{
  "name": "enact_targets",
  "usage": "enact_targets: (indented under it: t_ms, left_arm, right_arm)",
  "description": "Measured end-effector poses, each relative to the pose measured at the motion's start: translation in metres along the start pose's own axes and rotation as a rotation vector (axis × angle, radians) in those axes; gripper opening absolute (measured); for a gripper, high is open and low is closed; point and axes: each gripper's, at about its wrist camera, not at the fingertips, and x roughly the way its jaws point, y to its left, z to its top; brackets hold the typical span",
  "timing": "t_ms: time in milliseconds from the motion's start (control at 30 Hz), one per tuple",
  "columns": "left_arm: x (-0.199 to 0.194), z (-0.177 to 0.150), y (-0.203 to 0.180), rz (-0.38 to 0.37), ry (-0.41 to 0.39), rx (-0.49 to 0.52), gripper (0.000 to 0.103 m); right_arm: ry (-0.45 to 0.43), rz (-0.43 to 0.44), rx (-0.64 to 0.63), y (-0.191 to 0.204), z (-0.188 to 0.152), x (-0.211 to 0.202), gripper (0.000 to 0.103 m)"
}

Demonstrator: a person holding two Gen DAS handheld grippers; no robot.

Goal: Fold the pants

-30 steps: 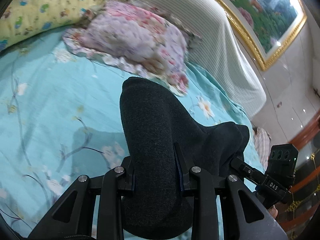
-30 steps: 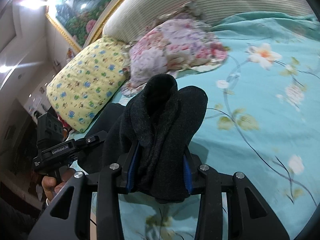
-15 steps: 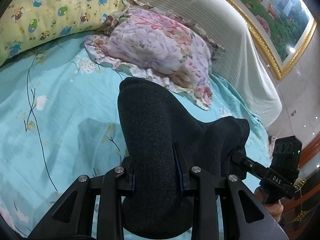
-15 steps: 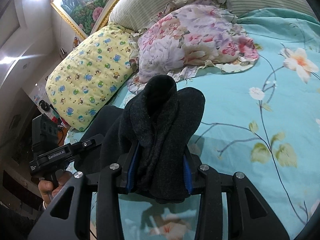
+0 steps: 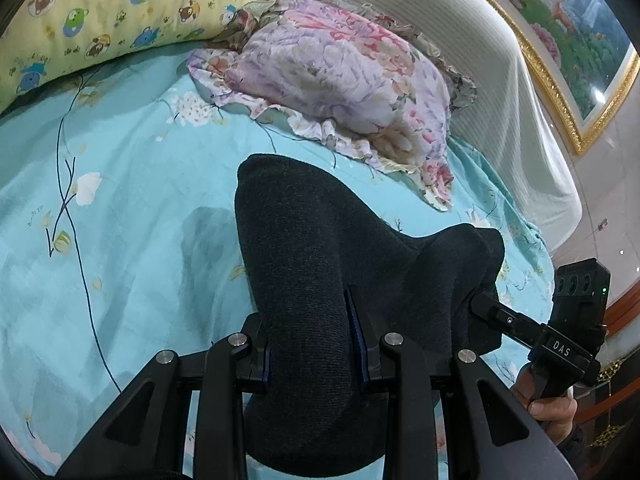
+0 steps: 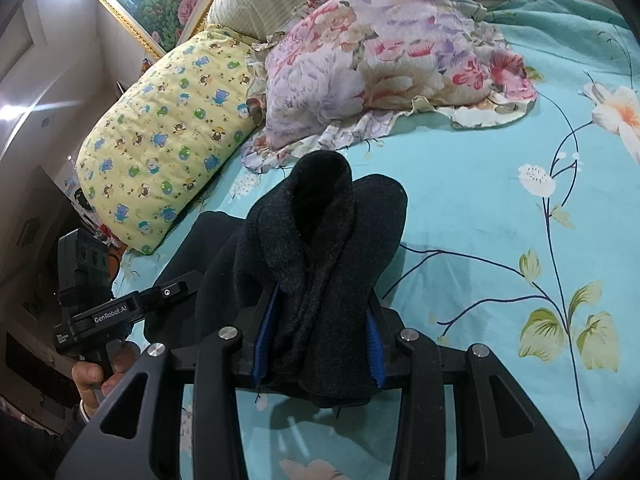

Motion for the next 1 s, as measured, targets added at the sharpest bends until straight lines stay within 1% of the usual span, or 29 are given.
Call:
enact_targets:
  t_ms: [67,100,133,200,233,267,300,333,400,500,567,667,767,933,1000]
  left_arm:
    - [0.002,-0.001,0.002,0.005,0.004,-0.003,0.035]
    - [0.002,-0.002,0.002,0.009,0.006,-0.003,0.040]
    - [0.003,-0.003,0.002,0.020,0.005,-0.001,0.043]
    - [0.002,-0.005,0.002,0.039,0.001,0.006,0.055]
    - [0.002,-0.005,0.002,0.050,-0.004,0.010,0.057]
    - [0.001,-0.006,0.002,0.056,-0.005,0.011,0.063]
    - [0.001,-0.007,0.003,0.062,-0.007,0.009,0.067]
    - [0.000,-0.007,0.003,0.062,-0.008,0.007,0.068]
    - [-0.001,-0.009,0.004,0.067,-0.007,0.000,0.074]
    - [-0.002,-0.011,0.004,0.076,-0.003,0.004,0.077]
    - [-0.004,-0.013,0.003,0.090,-0.003,0.014,0.079]
    - [-0.008,-0.017,-0.001,0.111,-0.012,0.036,0.080]
    - [-0.012,-0.019,-0.002,0.116,-0.015,0.041,0.081]
    - [-0.020,-0.024,-0.002,0.129,-0.027,0.047,0.081]
    - [-0.023,-0.026,-0.004,0.149,-0.034,0.062,0.082]
  right_arm:
    - [0.005,0.000,0.012,-0.005,0.000,0.002,0.045]
    - [0.007,0.000,0.016,-0.006,0.000,0.003,0.047]
    - [0.009,-0.006,0.023,-0.008,-0.001,0.004,0.052]
    - [0.006,-0.023,0.032,-0.012,-0.001,0.004,0.054]
    - [0.006,-0.030,0.037,-0.015,-0.002,0.004,0.056]
    - [0.006,-0.034,0.041,-0.016,-0.003,0.004,0.058]
    - [0.004,-0.038,0.047,-0.018,-0.004,0.004,0.059]
    - [0.003,-0.039,0.056,-0.020,-0.005,0.003,0.060]
    - [0.005,-0.036,0.073,-0.022,-0.007,0.002,0.061]
    - [0.002,-0.044,0.077,-0.022,-0.009,-0.001,0.066]
    - [-0.002,-0.060,0.075,-0.021,-0.010,-0.003,0.072]
    - [-0.006,-0.070,0.072,-0.019,-0.011,-0.007,0.075]
    - [-0.013,-0.084,0.063,-0.016,-0.011,-0.012,0.076]
    - [-0.035,-0.098,0.014,-0.001,-0.015,-0.023,0.081]
    - [-0.042,-0.103,-0.011,0.007,-0.017,-0.027,0.083]
